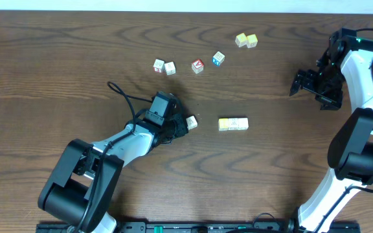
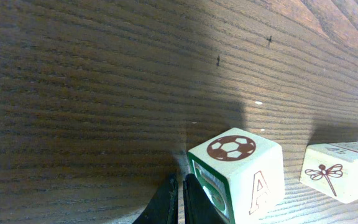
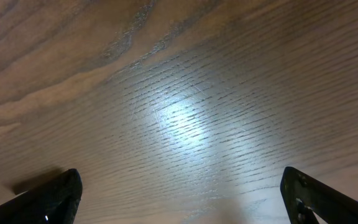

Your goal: Lift 4 blocks

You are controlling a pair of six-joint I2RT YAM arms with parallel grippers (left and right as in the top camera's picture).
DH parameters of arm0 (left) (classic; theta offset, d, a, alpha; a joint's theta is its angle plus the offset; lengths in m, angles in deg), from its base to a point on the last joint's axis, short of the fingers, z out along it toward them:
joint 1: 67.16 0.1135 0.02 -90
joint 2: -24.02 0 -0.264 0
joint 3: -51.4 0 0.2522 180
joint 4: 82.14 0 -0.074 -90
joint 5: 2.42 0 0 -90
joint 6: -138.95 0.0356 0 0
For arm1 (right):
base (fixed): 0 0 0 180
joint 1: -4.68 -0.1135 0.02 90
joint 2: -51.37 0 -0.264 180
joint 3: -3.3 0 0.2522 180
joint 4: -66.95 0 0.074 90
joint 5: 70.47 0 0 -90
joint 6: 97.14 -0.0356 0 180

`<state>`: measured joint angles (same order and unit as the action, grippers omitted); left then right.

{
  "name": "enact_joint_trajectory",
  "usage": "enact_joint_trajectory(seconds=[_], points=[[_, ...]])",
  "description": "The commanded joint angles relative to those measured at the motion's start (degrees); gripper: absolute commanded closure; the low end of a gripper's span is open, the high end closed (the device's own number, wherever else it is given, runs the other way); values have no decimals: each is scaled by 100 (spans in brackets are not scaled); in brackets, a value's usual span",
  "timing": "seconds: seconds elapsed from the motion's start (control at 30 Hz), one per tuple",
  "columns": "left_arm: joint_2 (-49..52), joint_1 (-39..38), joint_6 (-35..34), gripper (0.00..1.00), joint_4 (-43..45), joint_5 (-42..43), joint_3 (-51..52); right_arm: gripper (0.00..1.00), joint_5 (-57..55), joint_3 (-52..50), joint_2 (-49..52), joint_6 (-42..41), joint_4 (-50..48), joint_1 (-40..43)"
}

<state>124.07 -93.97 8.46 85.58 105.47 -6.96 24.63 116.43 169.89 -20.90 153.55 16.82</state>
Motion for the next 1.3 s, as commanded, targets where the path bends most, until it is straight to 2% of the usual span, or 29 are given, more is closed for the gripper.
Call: enact_joint_trajectory(seconds=[0.0,0.47,1.0,1.27], points=[[133,-28,74,93,-85,66,24,1,-15,70,-7,13,2,-9],[131,-31,208,93,114,232,24,1,-15,70,-7,13,2,-9],[133,-31,380,93,765,245,24,1,-15,70,-7,13,2,-9],[256,-326,380,93,876,243,24,1,-15,70,-7,13,2,-9]])
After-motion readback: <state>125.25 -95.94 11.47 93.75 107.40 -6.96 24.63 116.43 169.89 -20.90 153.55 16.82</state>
